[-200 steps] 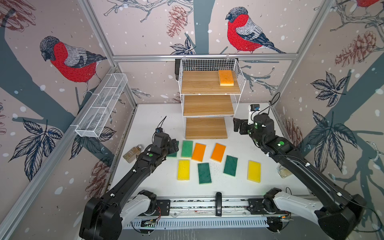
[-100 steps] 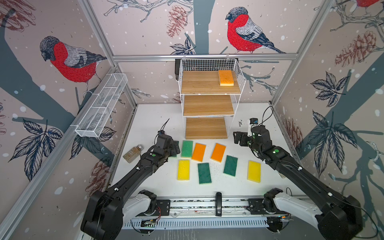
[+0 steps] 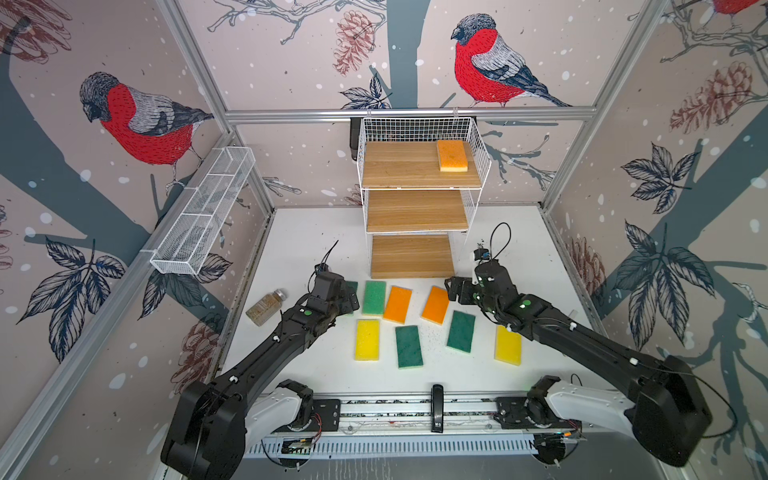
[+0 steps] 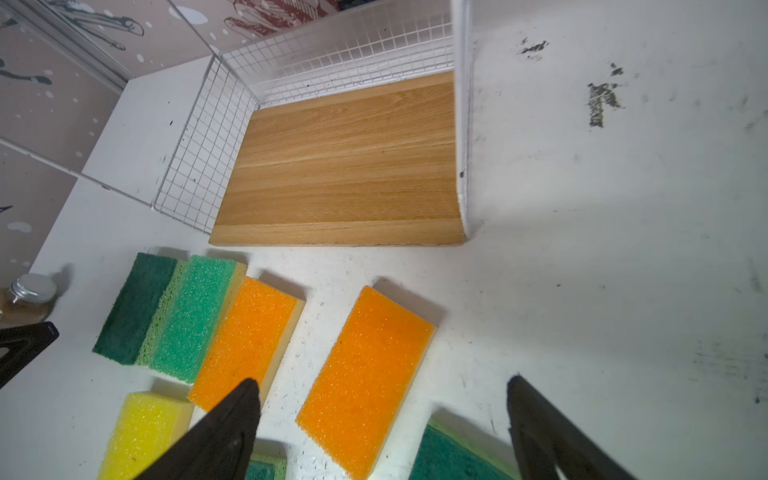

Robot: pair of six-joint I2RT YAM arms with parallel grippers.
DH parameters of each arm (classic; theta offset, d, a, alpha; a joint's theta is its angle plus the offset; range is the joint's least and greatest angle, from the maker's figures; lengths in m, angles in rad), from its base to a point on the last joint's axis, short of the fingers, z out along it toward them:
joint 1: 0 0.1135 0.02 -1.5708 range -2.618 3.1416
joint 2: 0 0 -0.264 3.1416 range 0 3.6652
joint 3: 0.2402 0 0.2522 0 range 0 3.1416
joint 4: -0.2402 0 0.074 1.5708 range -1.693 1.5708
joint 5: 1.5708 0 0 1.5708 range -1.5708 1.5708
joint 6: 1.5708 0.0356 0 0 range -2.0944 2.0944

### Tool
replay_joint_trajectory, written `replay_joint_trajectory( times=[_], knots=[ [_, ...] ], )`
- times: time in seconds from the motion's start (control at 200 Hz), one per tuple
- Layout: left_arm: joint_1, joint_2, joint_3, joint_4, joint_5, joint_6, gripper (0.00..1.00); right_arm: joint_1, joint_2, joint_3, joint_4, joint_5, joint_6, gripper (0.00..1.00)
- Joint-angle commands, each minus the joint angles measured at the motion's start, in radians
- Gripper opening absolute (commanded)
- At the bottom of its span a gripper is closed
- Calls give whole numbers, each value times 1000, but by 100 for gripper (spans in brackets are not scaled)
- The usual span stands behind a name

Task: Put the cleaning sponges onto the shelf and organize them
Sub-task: 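Withdraw the right gripper toward the sponges while the left gripper moves over them, then move the left gripper over the orange sponge beside the light green one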

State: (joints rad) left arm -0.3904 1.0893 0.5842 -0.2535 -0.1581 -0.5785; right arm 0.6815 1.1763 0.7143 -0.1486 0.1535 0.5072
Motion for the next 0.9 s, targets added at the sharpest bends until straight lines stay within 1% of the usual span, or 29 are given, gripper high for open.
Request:
replay_joint_trajectory(
  times=[0.0,0.115,0.285,0.405,0.51,0.595,0.73,0.895],
  knots=[
    [-26,-1,12,11,4,8,90,17,17,4,39,32,48,93],
    [-109,-2,21,8,-24,11,90,20,14,-12,46,35,59,93],
    [-234,16,34,5,-71,-38,90,18,-5,-30,36,63,55,94],
    [-325,69,48,23,-98,-70,90,6,-19,-46,32,65,51,94],
    [-385,126,63,45,-107,-93,90,-9,-37,-64,31,57,47,95],
    [-412,175,80,61,-89,-100,90,-24,-57,-76,26,51,43,95],
    [-423,252,117,73,-28,-114,89,-45,-88,-93,20,40,37,95],
    [-450,329,154,85,-14,-106,89,-65,-117,-114,12,38,38,95]
  ],
)
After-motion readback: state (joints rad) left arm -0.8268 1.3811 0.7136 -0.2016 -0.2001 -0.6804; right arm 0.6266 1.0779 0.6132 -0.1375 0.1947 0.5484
